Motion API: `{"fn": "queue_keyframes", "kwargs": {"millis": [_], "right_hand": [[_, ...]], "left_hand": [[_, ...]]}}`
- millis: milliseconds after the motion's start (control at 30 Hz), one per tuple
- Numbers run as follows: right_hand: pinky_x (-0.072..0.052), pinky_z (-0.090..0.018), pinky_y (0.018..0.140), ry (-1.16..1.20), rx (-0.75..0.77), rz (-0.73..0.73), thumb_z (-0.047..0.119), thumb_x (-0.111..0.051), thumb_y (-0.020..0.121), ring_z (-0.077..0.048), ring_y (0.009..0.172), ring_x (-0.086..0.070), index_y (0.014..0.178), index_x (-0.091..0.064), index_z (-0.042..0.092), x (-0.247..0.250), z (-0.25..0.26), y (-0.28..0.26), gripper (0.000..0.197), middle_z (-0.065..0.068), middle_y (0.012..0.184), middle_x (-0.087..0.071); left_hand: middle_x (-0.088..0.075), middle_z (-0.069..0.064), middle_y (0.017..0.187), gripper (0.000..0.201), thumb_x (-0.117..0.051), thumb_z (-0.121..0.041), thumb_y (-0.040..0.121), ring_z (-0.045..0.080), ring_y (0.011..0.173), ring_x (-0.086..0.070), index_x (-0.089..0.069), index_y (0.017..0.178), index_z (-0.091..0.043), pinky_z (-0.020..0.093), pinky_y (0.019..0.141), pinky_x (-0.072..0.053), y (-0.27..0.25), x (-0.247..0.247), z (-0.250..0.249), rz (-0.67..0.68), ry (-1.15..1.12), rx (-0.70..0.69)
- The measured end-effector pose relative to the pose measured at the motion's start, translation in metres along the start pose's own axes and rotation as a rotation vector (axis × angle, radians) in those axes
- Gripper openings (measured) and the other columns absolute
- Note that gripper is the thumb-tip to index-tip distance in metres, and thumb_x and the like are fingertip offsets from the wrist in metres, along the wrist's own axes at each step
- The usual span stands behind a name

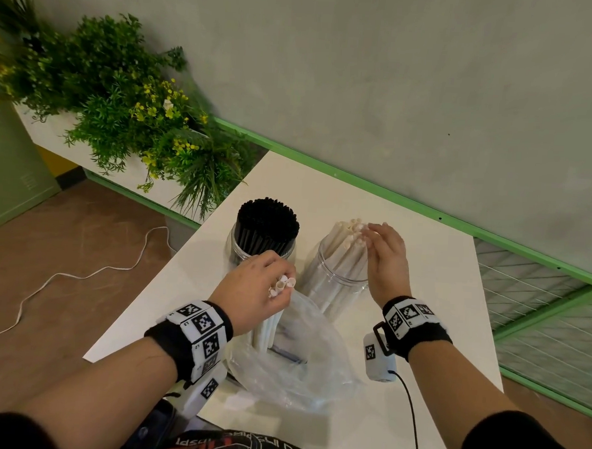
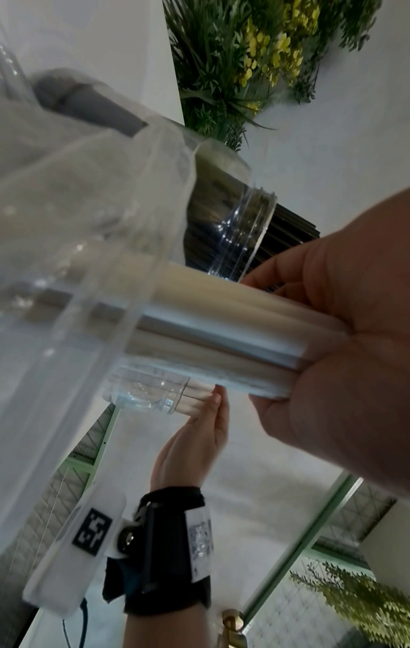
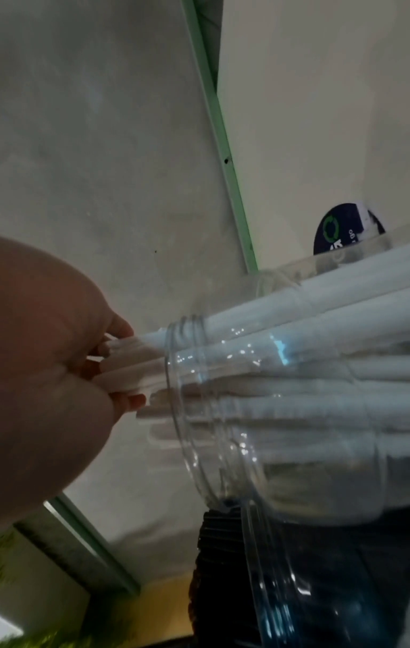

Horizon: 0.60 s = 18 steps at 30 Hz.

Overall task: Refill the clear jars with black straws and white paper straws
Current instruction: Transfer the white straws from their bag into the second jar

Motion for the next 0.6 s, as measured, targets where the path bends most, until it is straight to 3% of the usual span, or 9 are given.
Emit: {"fn": "queue_keyframes", "kwargs": {"millis": [133, 267, 400, 500, 600], "right_hand": [[-0.021, -0.030, 0.117, 0.015, -0.020, -0.015, 0.036, -0.040, 0.100, -0.015, 0.140, -0.027, 0.142, -0.041, 0.010, 0.011, 0.009, -0.006, 0.049, -0.004, 0.149, -0.037], [-0.020, -0.030, 0.117, 0.042, -0.186, 0.039, 0.055, -0.059, 0.082, -0.016, 0.144, -0.019, 0.150, -0.023, 0.012, 0.002, -0.006, -0.014, 0.088, -0.006, 0.156, -0.020], [-0.023, -0.018, 0.104, -0.002, -0.218, 0.081, 0.045, -0.074, 0.077, -0.019, 0.143, -0.021, 0.150, -0.018, 0.008, -0.011, -0.006, -0.005, 0.100, -0.009, 0.157, -0.014], [-0.021, -0.017, 0.105, 0.016, -0.196, 0.097, 0.041, -0.079, 0.074, -0.017, 0.144, -0.019, 0.151, -0.015, 0.010, -0.019, -0.001, 0.012, 0.105, -0.007, 0.159, -0.011], [-0.026, -0.027, 0.112, -0.021, -0.209, 0.170, 0.048, -0.082, 0.068, -0.019, 0.142, -0.022, 0.150, -0.023, 0.019, -0.032, -0.001, 0.026, 0.105, -0.006, 0.156, -0.017]], "left_hand": [[-0.049, -0.013, 0.098, 0.027, -0.041, -0.042, 0.084, 0.007, 0.083, -0.046, -0.058, 0.098, -0.026, 0.019, 0.071, -0.032, 0.000, 0.001, 0.001, -0.013, -0.001, 0.000], [-0.050, -0.011, 0.098, 0.030, -0.040, -0.043, 0.084, 0.008, 0.084, -0.047, -0.058, 0.098, -0.024, 0.021, 0.073, -0.033, 0.000, 0.001, 0.000, -0.015, 0.001, -0.003], [-0.049, -0.012, 0.098, 0.029, -0.040, -0.043, 0.084, 0.009, 0.084, -0.048, -0.058, 0.098, -0.025, 0.021, 0.074, -0.033, 0.000, 0.000, 0.000, -0.012, -0.004, -0.004], [-0.049, -0.011, 0.098, 0.028, -0.041, -0.043, 0.084, 0.009, 0.084, -0.048, -0.057, 0.098, -0.025, 0.022, 0.074, -0.034, 0.000, 0.001, -0.001, -0.013, -0.009, -0.007], [-0.049, -0.011, 0.099, 0.029, -0.040, -0.043, 0.084, 0.009, 0.085, -0.048, -0.058, 0.098, -0.025, 0.022, 0.074, -0.034, 0.000, 0.001, -0.001, -0.011, -0.010, -0.004]]}}
Point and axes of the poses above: each hand's wrist, its own y-axis towards the middle knuckle, its own x-axis out of the back of the hand, z = x × y, the point moved 9 cm from there along y, towards the middle knuckle
